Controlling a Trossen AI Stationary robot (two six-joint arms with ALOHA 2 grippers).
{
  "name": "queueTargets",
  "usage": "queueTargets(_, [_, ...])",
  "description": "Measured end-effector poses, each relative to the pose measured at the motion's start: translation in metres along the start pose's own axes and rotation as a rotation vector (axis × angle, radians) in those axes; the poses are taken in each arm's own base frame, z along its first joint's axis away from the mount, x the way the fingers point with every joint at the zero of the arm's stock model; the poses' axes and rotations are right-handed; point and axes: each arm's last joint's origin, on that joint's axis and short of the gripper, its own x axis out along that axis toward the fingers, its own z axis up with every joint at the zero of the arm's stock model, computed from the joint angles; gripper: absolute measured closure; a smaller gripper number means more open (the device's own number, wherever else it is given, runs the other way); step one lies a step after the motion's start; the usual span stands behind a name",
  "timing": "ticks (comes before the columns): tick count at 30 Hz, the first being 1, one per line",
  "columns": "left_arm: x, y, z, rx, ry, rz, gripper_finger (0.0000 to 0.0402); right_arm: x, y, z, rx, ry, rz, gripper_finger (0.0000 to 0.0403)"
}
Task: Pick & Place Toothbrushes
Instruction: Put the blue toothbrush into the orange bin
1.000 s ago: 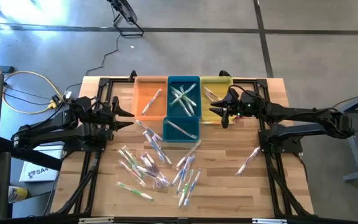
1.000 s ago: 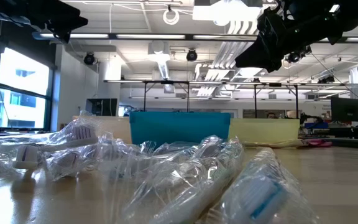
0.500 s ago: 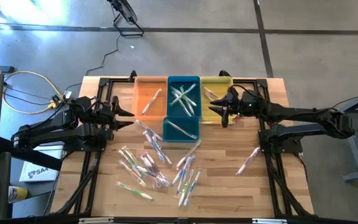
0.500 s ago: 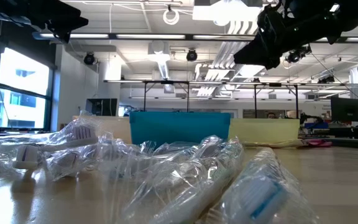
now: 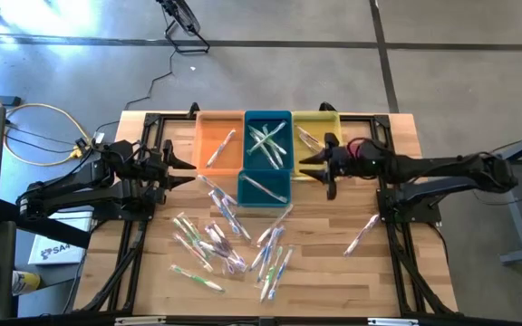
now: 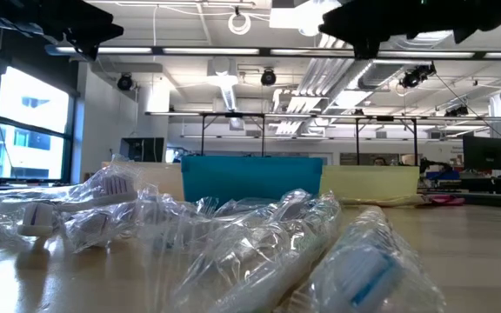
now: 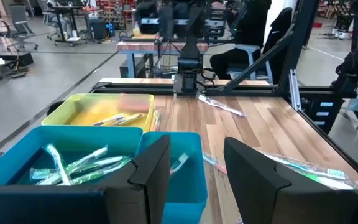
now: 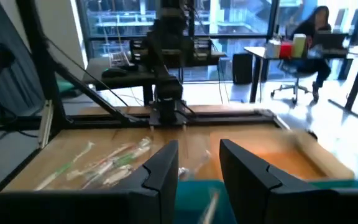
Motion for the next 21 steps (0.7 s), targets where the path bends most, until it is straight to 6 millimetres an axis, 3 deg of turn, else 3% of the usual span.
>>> queueTargets(9, [0.0, 0.0, -0.001, -0.004, 0.015, -0.001, 0.0254, 0.011, 0.03, 0.016, -0.154, 0.074, -0.026, 0.0292])
queueTargets(21, [0.0, 0.0, -0.005, -0.026, 0.055, -0.003, 0.0254, 0.059, 0.051, 0.014, -0.238, 0.305, 0.067, 0.0292])
